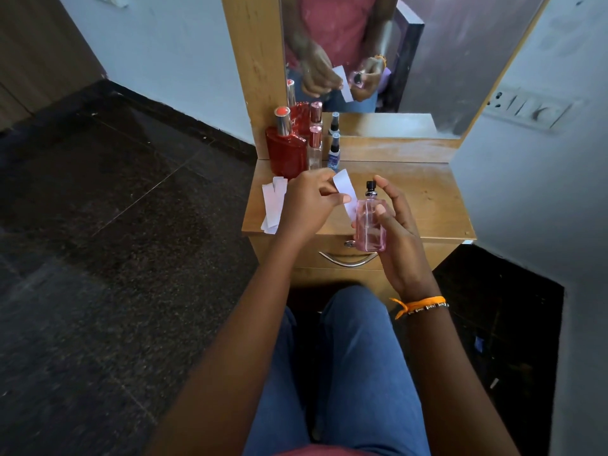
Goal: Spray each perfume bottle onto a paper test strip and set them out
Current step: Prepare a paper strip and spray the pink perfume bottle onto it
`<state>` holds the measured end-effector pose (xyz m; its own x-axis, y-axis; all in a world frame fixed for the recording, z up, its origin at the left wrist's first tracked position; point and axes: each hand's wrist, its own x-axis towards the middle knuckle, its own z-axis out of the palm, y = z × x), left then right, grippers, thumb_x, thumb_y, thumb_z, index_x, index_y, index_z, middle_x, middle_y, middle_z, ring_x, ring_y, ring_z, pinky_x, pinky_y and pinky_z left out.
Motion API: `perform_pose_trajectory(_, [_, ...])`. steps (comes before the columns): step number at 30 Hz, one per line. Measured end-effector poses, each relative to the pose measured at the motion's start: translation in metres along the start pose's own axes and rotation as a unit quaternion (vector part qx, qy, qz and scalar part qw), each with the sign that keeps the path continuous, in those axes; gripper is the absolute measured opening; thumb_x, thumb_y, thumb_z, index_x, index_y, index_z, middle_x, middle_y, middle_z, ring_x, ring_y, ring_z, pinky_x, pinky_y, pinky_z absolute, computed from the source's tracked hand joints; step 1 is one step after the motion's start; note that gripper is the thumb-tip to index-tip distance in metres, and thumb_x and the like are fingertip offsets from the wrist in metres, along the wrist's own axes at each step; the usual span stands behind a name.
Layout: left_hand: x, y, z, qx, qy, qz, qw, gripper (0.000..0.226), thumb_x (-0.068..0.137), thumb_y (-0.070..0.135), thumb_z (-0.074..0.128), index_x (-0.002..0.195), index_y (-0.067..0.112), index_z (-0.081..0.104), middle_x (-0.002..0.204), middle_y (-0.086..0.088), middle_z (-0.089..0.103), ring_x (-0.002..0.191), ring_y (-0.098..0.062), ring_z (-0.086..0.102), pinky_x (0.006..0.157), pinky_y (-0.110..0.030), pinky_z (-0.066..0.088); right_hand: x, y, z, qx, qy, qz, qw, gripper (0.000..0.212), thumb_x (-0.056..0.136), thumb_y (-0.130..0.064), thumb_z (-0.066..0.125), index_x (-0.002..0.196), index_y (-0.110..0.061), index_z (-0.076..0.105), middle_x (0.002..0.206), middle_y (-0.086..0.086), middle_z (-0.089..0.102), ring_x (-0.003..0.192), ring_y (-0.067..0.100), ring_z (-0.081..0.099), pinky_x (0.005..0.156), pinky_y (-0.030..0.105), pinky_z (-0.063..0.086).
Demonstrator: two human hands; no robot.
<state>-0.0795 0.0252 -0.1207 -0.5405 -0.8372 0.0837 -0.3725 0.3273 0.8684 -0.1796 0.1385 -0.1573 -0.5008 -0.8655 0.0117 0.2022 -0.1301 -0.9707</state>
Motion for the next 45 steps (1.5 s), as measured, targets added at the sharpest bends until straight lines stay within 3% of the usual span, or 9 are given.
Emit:
perform_pose_trajectory(3, [-0.008, 0.003, -0.006, -0.038, -0.015, -0.019, 0.999, 0.013, 0.078, 0.015, 0.072, 0.088, 0.006, 0.071, 0.081, -0.003, 0.07, 0.077, -0.014, 0.063, 0.074, -0.027, 0.048, -0.002, -0.001, 0.003, 0.025, -0.001, 0.004, 1.0, 0.039, 0.095, -0.02, 0.051, 0.132, -0.031, 0.049, 0.112, 0.008, 0.061, 0.097, 0.028, 0.06, 0.078, 0.042, 0.055])
perform_pose_trajectory(7, [-0.02, 0.008, -0.011, -0.077, -0.051, -0.058, 0.994, 0.022, 0.087, 0.012, 0.062, 0.108, 0.009, 0.069, 0.098, 0.001, 0.068, 0.088, -0.008, 0.059, 0.076, -0.017, 0.045, -0.003, -0.003, 0.006, -0.002, 0.012, -0.022, 1.0, 0.042, 0.088, -0.018, 0.063, 0.128, -0.027, 0.054, 0.102, 0.003, 0.067, 0.097, 0.03, 0.064, 0.084, 0.058, 0.053])
perform_pose_trajectory(11, [-0.031, 0.01, -0.013, -0.102, -0.061, -0.063, 0.991, 0.028, 0.09, 0.009, 0.057, 0.117, 0.015, 0.064, 0.094, 0.008, 0.064, 0.085, -0.001, 0.057, 0.068, -0.006, 0.045, -0.006, -0.009, 0.01, -0.002, 0.014, -0.053, 0.998, 0.039, 0.089, -0.008, 0.058, 0.126, -0.02, 0.054, 0.09, -0.011, 0.069, 0.083, 0.011, 0.067, 0.071, 0.034, 0.059])
perform_pose_trajectory(16, [-0.04, 0.011, -0.013, -0.18, -0.041, -0.121, 0.975, 0.03, 0.091, 0.006, 0.054, 0.12, 0.013, 0.061, 0.097, 0.003, 0.064, 0.086, -0.005, 0.059, 0.065, -0.01, 0.047, -0.01, -0.016, 0.011, -0.117, 0.016, -0.122, 0.986, 0.043, 0.084, -0.003, 0.066, 0.123, -0.018, 0.056, 0.087, -0.013, 0.061, 0.068, 0.003, 0.06, 0.062, 0.028, 0.058])
perform_pose_trajectory(18, [-0.042, 0.01, -0.013, -0.204, -0.036, -0.142, 0.968, 0.03, 0.091, 0.005, 0.055, 0.119, 0.012, 0.061, 0.095, 0.007, 0.062, 0.085, -0.005, 0.059, 0.062, -0.01, 0.046, -0.009, -0.017, 0.01, -0.207, 0.014, -0.148, 0.967, 0.046, 0.081, -0.002, 0.07, 0.123, -0.017, 0.057, 0.097, -0.008, 0.061, 0.07, 0.005, 0.062, 0.06, 0.02, 0.055])
perform_pose_trajectory(21, [-0.043, 0.009, -0.013, -0.231, -0.035, -0.166, 0.958, 0.03, 0.089, 0.005, 0.057, 0.118, 0.013, 0.062, 0.108, 0.003, 0.061, 0.095, -0.012, 0.059, 0.069, -0.016, 0.049, -0.006, -0.015, 0.01, -0.377, 0.023, -0.202, 0.903, 0.057, 0.075, -0.001, 0.073, 0.127, -0.018, 0.055, 0.113, 0.002, 0.058, 0.088, -0.006, 0.054, 0.069, 0.007, 0.046])
perform_pose_trajectory(24, [-0.045, 0.01, -0.013, -0.234, -0.041, -0.168, 0.957, 0.03, 0.089, 0.006, 0.057, 0.118, 0.014, 0.062, 0.103, 0.009, 0.06, 0.092, -0.011, 0.058, 0.075, -0.021, 0.05, -0.007, -0.01, 0.014, -0.432, 0.062, -0.212, 0.874, 0.058, 0.075, 0.0, 0.068, 0.127, -0.019, 0.052, 0.118, 0.003, 0.057, 0.083, 0.003, 0.052, 0.069, 0.02, 0.051])
perform_pose_trajectory(28, [-0.049, 0.011, -0.01, -0.226, -0.053, -0.172, 0.957, 0.033, 0.089, 0.007, 0.057, 0.121, 0.015, 0.061, 0.111, 0.007, 0.06, 0.097, -0.01, 0.057, 0.069, -0.017, 0.048, -0.009, -0.009, 0.015, -0.48, 0.079, -0.215, 0.847, 0.054, 0.075, 0.0, 0.068, 0.124, -0.018, 0.053, 0.119, 0.005, 0.059, 0.078, 0.012, 0.052, 0.064, 0.03, 0.051])
perform_pose_trajectory(45, [-0.05, 0.006, -0.002, -0.213, -0.055, -0.173, 0.96, 0.035, 0.09, 0.008, 0.057, 0.124, 0.018, 0.059, 0.118, -0.003, 0.062, 0.102, -0.014, 0.058, 0.061, -0.012, 0.047, -0.008, -0.005, 0.011, -0.501, 0.075, -0.218, 0.834, 0.047, 0.074, -0.007, 0.074, 0.117, -0.015, 0.056, 0.112, 0.004, 0.062, 0.084, 0.017, 0.061, 0.064, 0.035, 0.054])
